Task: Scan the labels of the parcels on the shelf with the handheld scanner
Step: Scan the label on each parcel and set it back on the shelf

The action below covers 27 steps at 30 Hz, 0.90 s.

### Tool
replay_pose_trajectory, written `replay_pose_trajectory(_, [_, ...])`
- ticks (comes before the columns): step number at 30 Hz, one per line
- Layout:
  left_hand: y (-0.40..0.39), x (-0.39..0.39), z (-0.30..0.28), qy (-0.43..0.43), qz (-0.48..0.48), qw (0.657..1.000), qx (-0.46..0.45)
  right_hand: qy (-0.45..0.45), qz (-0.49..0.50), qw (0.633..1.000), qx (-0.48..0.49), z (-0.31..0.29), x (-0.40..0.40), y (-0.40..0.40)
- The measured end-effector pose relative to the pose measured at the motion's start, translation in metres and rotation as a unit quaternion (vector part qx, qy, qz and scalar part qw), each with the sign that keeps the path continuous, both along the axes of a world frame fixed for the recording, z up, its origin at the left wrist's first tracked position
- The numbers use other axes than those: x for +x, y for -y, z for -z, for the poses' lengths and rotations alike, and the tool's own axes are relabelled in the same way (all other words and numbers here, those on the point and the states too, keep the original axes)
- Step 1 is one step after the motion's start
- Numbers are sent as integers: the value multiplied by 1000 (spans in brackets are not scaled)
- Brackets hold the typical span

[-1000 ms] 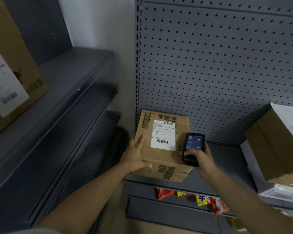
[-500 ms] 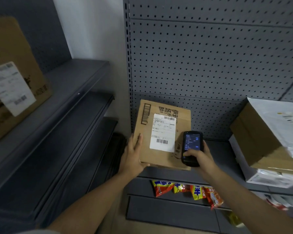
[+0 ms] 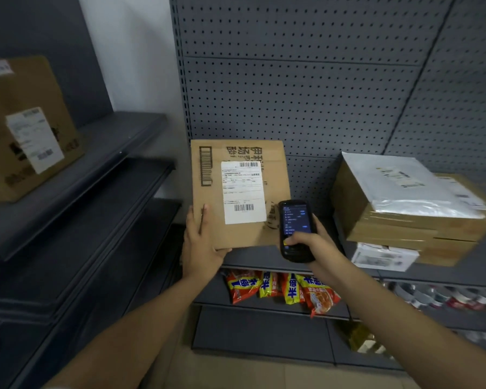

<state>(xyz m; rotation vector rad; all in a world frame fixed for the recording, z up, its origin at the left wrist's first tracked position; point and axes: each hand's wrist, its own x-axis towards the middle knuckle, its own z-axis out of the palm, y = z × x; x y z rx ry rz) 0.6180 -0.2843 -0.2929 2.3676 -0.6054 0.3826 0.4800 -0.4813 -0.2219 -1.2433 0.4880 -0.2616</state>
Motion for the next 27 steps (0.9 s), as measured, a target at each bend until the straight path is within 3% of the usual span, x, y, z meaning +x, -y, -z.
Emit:
replay_pose_trajectory(4, [-1,-18,-13,57,-2,998,-8,14,-21,1000,12,-17,-31,-7])
replay_pose_trajectory(17, [19,-23,-72,127,16,991,-29,98,-102,989,33,-83,-61,-32])
replay_pose_trajectory(27, [19,-14,-80,127,15,991,-36,109,-150,981,60,-104,-58,-53])
